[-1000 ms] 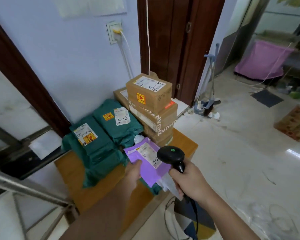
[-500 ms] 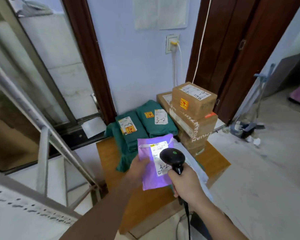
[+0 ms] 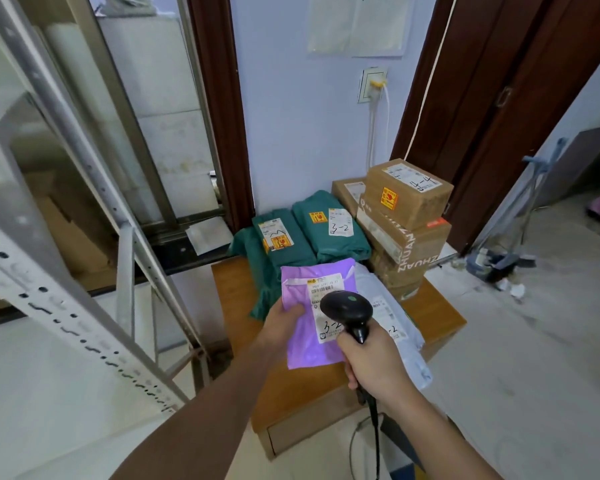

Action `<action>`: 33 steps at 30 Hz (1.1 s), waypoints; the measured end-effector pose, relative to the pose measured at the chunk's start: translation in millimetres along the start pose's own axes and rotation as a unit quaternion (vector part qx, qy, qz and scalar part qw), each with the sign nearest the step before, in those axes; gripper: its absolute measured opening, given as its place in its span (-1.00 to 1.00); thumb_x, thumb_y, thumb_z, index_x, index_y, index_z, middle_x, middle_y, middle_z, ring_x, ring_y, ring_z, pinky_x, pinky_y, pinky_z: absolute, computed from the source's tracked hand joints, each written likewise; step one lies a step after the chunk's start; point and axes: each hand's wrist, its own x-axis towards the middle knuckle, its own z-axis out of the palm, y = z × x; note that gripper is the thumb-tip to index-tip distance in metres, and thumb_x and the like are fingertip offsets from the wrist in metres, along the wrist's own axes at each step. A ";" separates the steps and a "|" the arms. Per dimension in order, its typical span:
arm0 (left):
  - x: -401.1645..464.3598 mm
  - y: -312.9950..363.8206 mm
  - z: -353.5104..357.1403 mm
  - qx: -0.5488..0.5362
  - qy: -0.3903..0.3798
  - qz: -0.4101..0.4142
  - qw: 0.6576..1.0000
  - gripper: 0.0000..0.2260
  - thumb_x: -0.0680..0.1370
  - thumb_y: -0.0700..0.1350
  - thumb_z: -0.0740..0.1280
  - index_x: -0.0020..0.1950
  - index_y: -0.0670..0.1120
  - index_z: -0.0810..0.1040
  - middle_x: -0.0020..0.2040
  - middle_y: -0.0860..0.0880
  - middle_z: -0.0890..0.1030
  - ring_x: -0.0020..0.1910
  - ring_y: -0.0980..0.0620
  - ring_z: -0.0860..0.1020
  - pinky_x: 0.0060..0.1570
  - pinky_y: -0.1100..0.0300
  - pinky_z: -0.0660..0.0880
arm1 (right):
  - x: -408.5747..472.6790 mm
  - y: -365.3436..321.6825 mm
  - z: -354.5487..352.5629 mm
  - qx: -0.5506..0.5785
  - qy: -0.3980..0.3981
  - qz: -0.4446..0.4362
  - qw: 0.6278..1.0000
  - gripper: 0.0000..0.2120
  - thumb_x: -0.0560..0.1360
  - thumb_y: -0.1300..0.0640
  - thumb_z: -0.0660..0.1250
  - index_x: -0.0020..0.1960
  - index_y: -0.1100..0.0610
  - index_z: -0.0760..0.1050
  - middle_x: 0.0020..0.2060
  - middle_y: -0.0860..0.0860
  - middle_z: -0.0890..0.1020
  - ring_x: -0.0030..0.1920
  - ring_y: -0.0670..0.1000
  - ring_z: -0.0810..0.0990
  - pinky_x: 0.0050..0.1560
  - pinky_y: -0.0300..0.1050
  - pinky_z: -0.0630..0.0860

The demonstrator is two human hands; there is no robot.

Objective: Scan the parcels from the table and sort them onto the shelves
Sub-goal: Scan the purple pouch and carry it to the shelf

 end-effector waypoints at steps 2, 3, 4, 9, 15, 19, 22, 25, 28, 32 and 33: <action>-8.7 -2.5 -2.9 0.001 0.014 -0.010 1.000 -0.72 0.60 -0.37 0.26 0.22 -0.17 0.65 0.13 -0.22 0.73 0.16 -0.25 0.69 0.18 -0.20 0.63 | -7.7 0.6 1.6 0.002 -0.007 -0.001 1.000 -0.95 0.51 0.21 0.29 -0.08 0.09 0.43 -0.46 0.10 0.49 -0.58 0.06 0.47 -0.53 -0.18 0.45; -12.2 -6.3 -5.7 -0.001 0.025 -0.019 1.000 -0.71 0.61 -0.38 0.24 0.23 -0.17 0.64 0.14 -0.21 0.73 0.16 -0.26 0.69 0.20 -0.21 0.62 | -11.9 1.4 2.5 0.001 -0.013 -0.003 1.000 -0.94 0.51 0.21 0.29 -0.10 0.08 0.42 -0.47 0.08 0.49 -0.58 0.06 0.47 -0.53 -0.18 0.44; -17.4 -9.5 -8.5 -0.001 0.038 -0.025 0.999 -0.72 0.62 -0.36 0.23 0.24 -0.17 0.64 0.14 -0.21 0.73 0.16 -0.25 0.69 0.21 -0.22 0.61 | -16.1 2.4 3.5 -0.004 -0.020 -0.009 1.000 -0.92 0.51 0.20 0.29 -0.12 0.06 0.42 -0.48 0.07 0.49 -0.58 0.06 0.47 -0.53 -0.18 0.44; -55.1 -22.3 -26.6 -0.015 0.137 -0.035 0.990 -0.78 0.64 -0.28 0.26 0.15 -0.10 0.66 0.07 -0.16 0.76 0.08 -0.19 0.71 0.22 -0.17 0.61 | -36.3 5.1 7.0 -0.041 -0.082 -0.051 0.994 -0.85 0.54 0.17 0.31 -0.12 -0.04 0.41 -0.48 0.01 0.49 -0.57 0.02 0.47 -0.51 -0.17 0.44; -136.8 -37.0 -52.6 -0.123 0.223 -0.003 0.967 -0.76 0.62 -0.19 0.37 0.28 -0.19 0.62 0.10 -0.21 0.74 0.11 -0.26 0.71 0.15 -0.17 0.63 | -65.1 10.3 12.0 -0.097 -0.219 -0.128 0.963 -0.81 0.52 0.05 0.33 -0.25 0.01 0.43 -0.53 0.01 0.49 -0.53 0.04 0.48 -0.41 -0.08 0.44; -210.9 -54.2 -73.8 -0.161 0.265 0.050 0.949 -0.73 0.59 -0.21 0.45 0.29 -0.21 0.63 0.18 -0.27 0.71 0.15 -0.29 0.70 0.21 -0.24 0.60 | -96.6 15.4 36.0 -0.109 -0.301 -0.150 0.935 -0.81 0.55 0.18 0.33 -0.21 0.02 0.43 -0.54 0.04 0.50 -0.57 0.05 0.45 -0.46 -0.14 0.40; -269.2 -64.8 -98.0 -0.200 0.319 0.075 0.923 -0.71 0.59 -0.24 0.44 0.30 -0.24 0.61 0.18 -0.27 0.71 0.14 -0.29 0.70 0.12 -0.19 0.65 | -123.7 14.9 67.1 -0.122 -0.334 -0.184 0.916 -0.77 0.52 0.18 0.37 -0.25 -0.05 0.44 -0.56 -0.05 0.53 -0.57 -0.10 0.46 -0.36 -0.13 0.41; -326.5 -67.5 -128.2 -0.218 0.365 0.105 0.899 -0.69 0.55 -0.31 0.46 0.30 -0.28 0.62 0.17 -0.29 0.71 0.11 -0.28 0.71 -0.02 -0.10 0.69 | -157.0 8.7 104.5 -0.123 -0.385 -0.195 0.894 -0.77 0.53 0.25 0.34 -0.26 0.05 0.43 -0.60 -0.01 0.49 -0.63 -0.03 0.42 -0.47 -0.15 0.38; -379.5 -69.6 -169.8 -0.212 0.402 0.118 0.883 -0.70 0.54 -0.35 0.46 0.27 -0.29 0.62 0.14 -0.30 0.71 0.07 -0.29 0.72 -0.06 -0.11 0.69 | -190.3 -0.9 147.2 -0.140 -0.409 -0.220 0.875 -0.87 0.50 0.17 0.36 -0.21 0.07 0.47 -0.56 0.06 0.55 -0.56 0.07 0.51 -0.48 -0.11 0.45; -440.7 -72.4 -239.2 -0.200 0.445 0.133 0.863 -0.67 0.53 -0.37 0.46 0.30 -0.31 0.60 0.16 -0.31 0.71 0.13 -0.34 0.69 0.15 -0.30 0.62 | -236.2 -21.9 209.4 -0.149 -0.464 -0.224 0.844 -0.91 0.50 0.15 0.28 -0.18 0.05 0.44 -0.54 0.07 0.53 -0.61 0.07 0.45 -0.54 -0.19 0.38; -455.7 -71.3 -256.0 -0.197 0.456 0.136 0.857 -0.68 0.53 -0.37 0.46 0.29 -0.30 0.61 0.15 -0.29 0.71 0.12 -0.33 0.70 0.16 -0.30 0.61 | -248.0 -29.3 226.4 -0.152 -0.474 -0.228 0.837 -0.91 0.50 0.17 0.27 -0.18 0.05 0.44 -0.53 0.07 0.53 -0.61 0.07 0.44 -0.55 -0.20 0.37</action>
